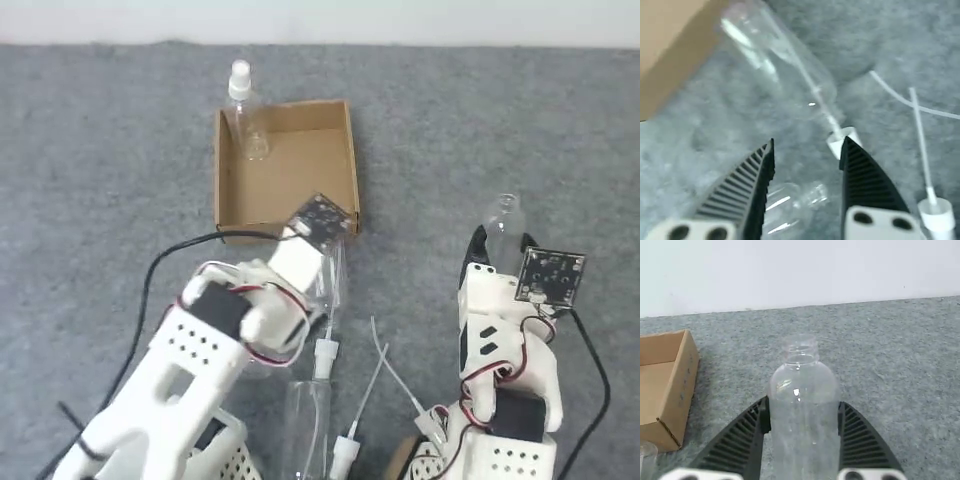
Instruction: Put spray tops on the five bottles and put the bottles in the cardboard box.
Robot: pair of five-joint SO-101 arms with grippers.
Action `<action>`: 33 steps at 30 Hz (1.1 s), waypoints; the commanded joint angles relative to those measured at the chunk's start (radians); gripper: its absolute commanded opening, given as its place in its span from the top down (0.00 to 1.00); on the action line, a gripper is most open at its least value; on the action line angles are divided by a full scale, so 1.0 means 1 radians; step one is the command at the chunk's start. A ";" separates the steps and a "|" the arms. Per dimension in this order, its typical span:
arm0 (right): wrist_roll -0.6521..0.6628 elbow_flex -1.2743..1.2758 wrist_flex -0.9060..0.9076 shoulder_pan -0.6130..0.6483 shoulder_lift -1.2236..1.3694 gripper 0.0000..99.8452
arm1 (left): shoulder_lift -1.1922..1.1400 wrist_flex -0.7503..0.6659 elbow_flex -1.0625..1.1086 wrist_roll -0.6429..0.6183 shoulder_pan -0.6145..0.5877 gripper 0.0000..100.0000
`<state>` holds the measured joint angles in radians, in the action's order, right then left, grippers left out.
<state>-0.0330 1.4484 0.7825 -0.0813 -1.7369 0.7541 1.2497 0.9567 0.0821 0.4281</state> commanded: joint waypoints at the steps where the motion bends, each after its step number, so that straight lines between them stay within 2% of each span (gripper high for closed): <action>1: -0.012 -0.006 -0.030 -0.015 -0.027 0.92 | -0.018 -0.044 -0.058 -0.032 0.097 0.80; 4: -0.012 -0.006 -0.030 -0.015 -0.027 0.92 | -0.018 -0.044 -0.058 -0.049 0.172 0.80; 16: -0.012 -0.006 -0.030 -0.015 -0.027 0.92 | -0.026 -0.066 -0.048 -0.288 0.411 0.80; 24: -0.011 -0.005 -0.030 -0.015 -0.027 0.92 | -0.028 -0.069 -0.047 -0.311 0.423 0.80; 28: -0.011 -0.005 -0.030 -0.015 -0.027 0.92 | -0.041 -0.132 -0.016 -0.313 0.423 0.80; 33: -0.011 -0.003 -0.030 -0.013 -0.027 0.92 | -0.224 -0.167 -0.044 -0.313 0.423 0.80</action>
<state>-0.0330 1.4484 0.7825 -0.0844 -1.7369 0.6697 1.1224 0.9567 -0.2186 0.8485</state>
